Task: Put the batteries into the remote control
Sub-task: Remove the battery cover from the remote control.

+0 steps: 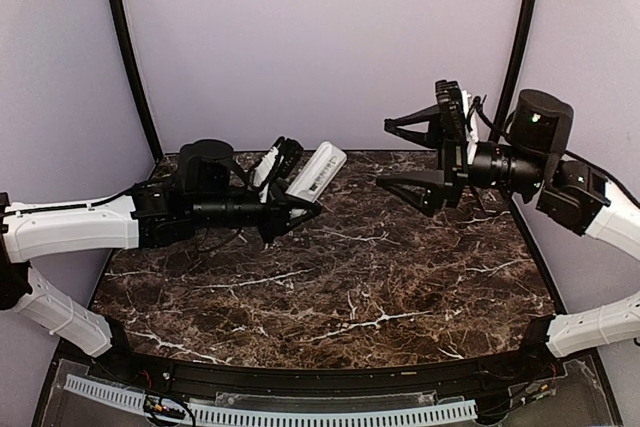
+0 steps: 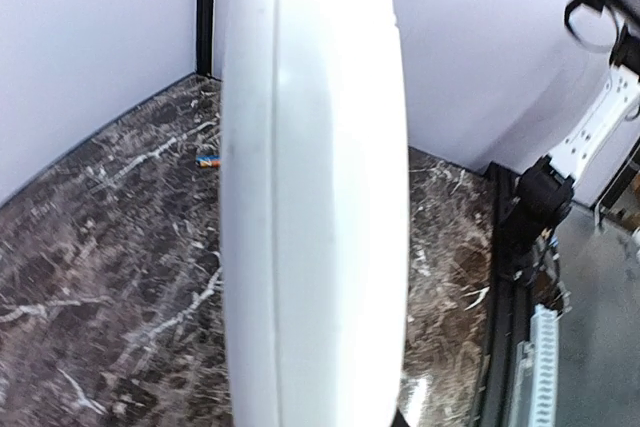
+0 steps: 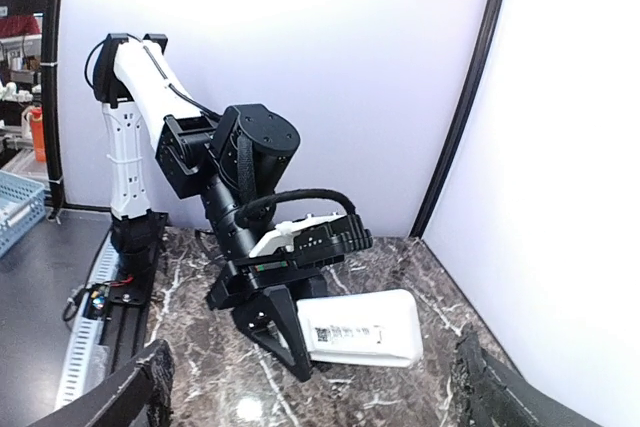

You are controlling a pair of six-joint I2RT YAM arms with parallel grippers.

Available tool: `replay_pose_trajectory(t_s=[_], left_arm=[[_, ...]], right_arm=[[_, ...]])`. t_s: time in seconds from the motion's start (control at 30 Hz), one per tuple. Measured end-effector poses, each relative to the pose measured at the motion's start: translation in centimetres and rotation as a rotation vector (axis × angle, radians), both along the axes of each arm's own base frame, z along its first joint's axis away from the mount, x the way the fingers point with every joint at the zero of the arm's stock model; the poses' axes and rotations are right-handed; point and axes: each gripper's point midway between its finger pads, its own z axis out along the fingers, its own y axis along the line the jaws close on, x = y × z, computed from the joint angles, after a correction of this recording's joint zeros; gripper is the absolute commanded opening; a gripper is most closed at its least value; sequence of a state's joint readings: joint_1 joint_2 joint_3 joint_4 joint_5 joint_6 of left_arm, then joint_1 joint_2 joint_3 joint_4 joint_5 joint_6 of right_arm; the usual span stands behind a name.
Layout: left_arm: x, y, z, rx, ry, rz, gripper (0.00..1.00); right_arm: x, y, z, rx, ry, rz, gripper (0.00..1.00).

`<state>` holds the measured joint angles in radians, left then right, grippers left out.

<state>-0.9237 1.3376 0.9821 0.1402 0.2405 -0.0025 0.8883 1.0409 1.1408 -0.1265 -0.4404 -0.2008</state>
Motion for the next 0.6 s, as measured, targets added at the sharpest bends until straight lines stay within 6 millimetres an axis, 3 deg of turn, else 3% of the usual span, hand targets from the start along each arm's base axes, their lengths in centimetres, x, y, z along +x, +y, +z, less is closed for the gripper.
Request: replay_pose_trajectory(t_s=[0.23, 0.6], left_arm=[[-1.3, -0.9, -0.3, -0.13, 0.355, 0.02, 0.0], [-1.2, -0.3, 0.9, -0.181, 0.383, 0.057, 0.0]], right_arm=[[1.6, 3.3, -4.7, -0.03, -0.141, 0.017, 0.8], [3.3, 6.4, -5.9, -0.056, -0.294, -0.031, 0.81]])
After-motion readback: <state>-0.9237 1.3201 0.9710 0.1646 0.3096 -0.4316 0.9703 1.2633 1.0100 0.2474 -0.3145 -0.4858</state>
